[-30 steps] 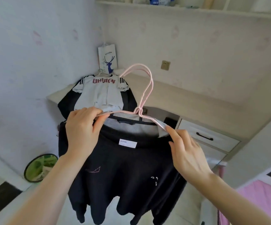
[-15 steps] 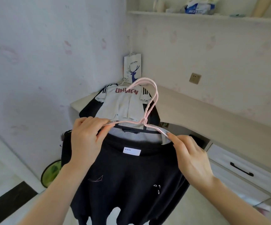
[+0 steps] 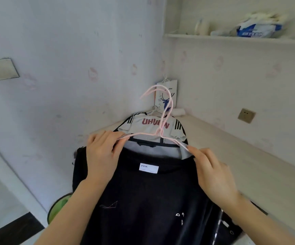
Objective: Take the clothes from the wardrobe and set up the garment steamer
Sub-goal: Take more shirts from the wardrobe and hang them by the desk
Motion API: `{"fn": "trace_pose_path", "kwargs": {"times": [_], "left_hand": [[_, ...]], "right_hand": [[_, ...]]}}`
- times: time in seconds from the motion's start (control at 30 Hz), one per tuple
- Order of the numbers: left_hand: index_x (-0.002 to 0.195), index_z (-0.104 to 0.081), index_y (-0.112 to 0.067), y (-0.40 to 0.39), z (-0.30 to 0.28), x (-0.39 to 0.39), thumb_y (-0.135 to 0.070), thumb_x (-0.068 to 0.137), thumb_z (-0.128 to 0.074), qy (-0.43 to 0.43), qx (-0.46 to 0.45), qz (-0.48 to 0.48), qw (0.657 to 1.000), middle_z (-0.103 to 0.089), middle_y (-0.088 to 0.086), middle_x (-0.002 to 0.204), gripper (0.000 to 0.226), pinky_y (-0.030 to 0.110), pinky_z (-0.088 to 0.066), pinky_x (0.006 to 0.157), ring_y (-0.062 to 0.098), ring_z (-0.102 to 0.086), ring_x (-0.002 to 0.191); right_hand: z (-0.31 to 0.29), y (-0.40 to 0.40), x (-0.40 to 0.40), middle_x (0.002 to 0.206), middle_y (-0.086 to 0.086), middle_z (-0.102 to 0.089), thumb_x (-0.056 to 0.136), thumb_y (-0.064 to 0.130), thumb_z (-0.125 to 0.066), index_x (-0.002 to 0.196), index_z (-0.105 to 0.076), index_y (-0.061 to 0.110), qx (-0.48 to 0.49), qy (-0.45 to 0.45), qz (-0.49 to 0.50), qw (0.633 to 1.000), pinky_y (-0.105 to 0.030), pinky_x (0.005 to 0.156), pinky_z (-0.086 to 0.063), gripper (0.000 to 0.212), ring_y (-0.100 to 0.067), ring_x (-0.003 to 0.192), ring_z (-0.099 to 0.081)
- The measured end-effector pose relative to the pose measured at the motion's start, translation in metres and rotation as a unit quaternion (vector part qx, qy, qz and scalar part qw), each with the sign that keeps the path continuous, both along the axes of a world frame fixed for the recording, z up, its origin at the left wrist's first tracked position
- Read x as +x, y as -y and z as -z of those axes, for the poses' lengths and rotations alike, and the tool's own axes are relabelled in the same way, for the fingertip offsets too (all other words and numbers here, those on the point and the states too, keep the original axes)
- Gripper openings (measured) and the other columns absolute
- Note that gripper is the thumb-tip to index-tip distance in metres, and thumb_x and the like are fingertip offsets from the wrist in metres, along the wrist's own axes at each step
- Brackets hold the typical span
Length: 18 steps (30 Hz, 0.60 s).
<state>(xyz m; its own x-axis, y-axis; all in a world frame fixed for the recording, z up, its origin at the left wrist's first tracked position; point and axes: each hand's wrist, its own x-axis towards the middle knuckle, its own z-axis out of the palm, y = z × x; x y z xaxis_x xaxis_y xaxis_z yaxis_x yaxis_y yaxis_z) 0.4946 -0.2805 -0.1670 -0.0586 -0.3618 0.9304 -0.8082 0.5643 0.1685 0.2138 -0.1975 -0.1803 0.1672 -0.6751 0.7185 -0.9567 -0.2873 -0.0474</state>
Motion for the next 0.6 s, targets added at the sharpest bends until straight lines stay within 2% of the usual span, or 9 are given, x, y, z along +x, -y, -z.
{"fn": "trace_pose_path", "kwargs": {"times": [0.1, 0.17, 0.33, 0.47, 0.53, 0.6], "left_hand": [[0.094, -0.074, -0.012, 0.021, -0.001, -0.008, -0.032, 0.099, -0.050, 0.002, 0.007, -0.026, 1.000, -0.059, -0.002, 0.071, 0.031, 0.026, -0.030, 0.073, 0.017, -0.050, 0.067], [0.096, -0.075, -0.013, 0.037, -0.001, -0.012, -0.033, 0.099, -0.049, 0.000, 0.015, -0.033, 0.999, -0.059, -0.002, 0.071, 0.032, 0.027, -0.031, 0.070, 0.019, -0.052, 0.067], [0.097, -0.076, -0.015, 0.084, -0.012, -0.024, -0.036, 0.100, -0.047, -0.011, 0.023, -0.029, 0.999, -0.059, -0.001, 0.072, 0.036, 0.032, -0.034, 0.069, 0.023, -0.057, 0.068], [0.096, -0.075, -0.016, 0.123, -0.022, -0.031, -0.033, 0.099, -0.051, -0.016, 0.015, -0.037, 0.999, -0.060, -0.002, 0.073, 0.029, 0.032, -0.034, 0.071, 0.021, -0.056, 0.068], [0.096, -0.075, -0.016, 0.153, -0.030, -0.033, -0.030, 0.097, -0.055, -0.021, 0.006, -0.032, 0.999, -0.060, -0.002, 0.073, 0.025, 0.032, -0.034, 0.072, 0.020, -0.056, 0.068], [0.096, -0.075, -0.016, 0.186, -0.040, -0.034, -0.029, 0.096, -0.057, -0.026, 0.001, -0.019, 0.999, -0.062, -0.002, 0.074, 0.023, 0.032, -0.034, 0.072, 0.020, -0.057, 0.069]], "right_hand": [[0.000, 0.032, -0.009, 0.091, -0.008, -0.059, 0.083, -0.002, -0.058, 0.126, -0.050, 0.014, -0.009, 0.015, -0.038, 0.999, -0.028, 0.041, -0.039, 0.047, -0.026, 0.063, -0.056], [-0.002, 0.054, -0.015, 0.092, -0.006, -0.057, 0.088, 0.006, -0.049, 0.126, -0.052, 0.013, -0.015, 0.025, -0.051, 0.998, -0.031, 0.043, -0.043, 0.038, -0.022, 0.067, -0.053], [-0.014, 0.106, -0.027, 0.095, -0.003, -0.056, 0.091, 0.014, -0.043, 0.127, -0.051, 0.017, -0.004, 0.030, -0.042, 0.999, -0.036, 0.041, -0.047, 0.036, -0.026, 0.067, -0.055], [-0.025, 0.144, -0.032, 0.094, -0.002, -0.058, 0.095, 0.019, -0.040, 0.125, -0.054, 0.019, -0.018, 0.070, -0.055, 0.996, -0.044, 0.050, -0.051, 0.033, -0.027, 0.071, -0.058], [-0.035, 0.169, -0.032, 0.094, -0.001, -0.059, 0.097, 0.021, -0.040, 0.123, -0.060, 0.016, -0.037, 0.092, -0.066, 0.993, -0.040, 0.059, -0.052, 0.033, -0.023, 0.075, -0.059], [-0.049, 0.197, -0.031, 0.095, -0.001, -0.060, 0.096, 0.018, -0.042, 0.120, -0.064, 0.013, -0.070, 0.090, -0.067, 0.991, -0.029, 0.066, -0.050, 0.032, -0.019, 0.077, -0.059]]}}
